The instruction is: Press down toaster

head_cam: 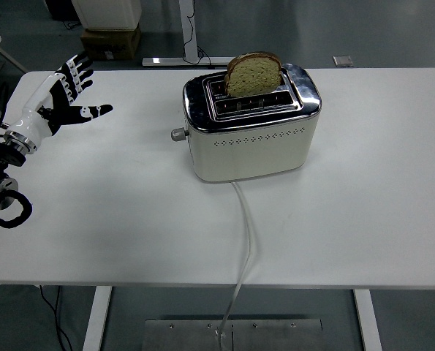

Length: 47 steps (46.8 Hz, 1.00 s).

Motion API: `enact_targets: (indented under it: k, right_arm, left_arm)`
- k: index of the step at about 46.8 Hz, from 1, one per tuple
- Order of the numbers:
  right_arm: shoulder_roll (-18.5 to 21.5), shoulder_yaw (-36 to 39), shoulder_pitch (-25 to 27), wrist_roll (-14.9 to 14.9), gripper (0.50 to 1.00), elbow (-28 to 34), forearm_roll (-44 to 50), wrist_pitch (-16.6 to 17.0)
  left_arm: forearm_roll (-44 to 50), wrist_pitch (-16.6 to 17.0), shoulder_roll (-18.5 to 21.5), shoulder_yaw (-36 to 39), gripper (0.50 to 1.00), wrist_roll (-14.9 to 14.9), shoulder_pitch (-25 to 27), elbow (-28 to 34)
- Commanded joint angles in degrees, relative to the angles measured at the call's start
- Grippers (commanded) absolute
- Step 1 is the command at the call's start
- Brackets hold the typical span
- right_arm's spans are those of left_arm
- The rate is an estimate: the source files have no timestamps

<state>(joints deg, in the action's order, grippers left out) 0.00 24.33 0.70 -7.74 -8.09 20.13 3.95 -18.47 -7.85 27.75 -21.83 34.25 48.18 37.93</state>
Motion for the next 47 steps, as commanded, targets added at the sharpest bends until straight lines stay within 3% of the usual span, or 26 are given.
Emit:
enact_targets:
  k: [1,21,47]
  right_arm:
    - [0.0,0.0,0.0,0.0,1.000,0.0,0.0,0.0]
    - [0.0,0.0,0.0,0.0,1.000,0.0,0.0,-0.1]
    - [0.0,0.0,0.0,0.0,1.000,-0.2,0.0,0.0]
  left_arm:
    - [3.2,-0.2,-2.1,-0.5,1.000,-0.1,0.1,-3.6]
    - [17.5,-0.4,-11.0,-3.0,1.000,-0.1,0.1,-15.2]
    - [19.7,-2.3,-14.0,-8.5,1.000,-0.3,0.1,-16.0]
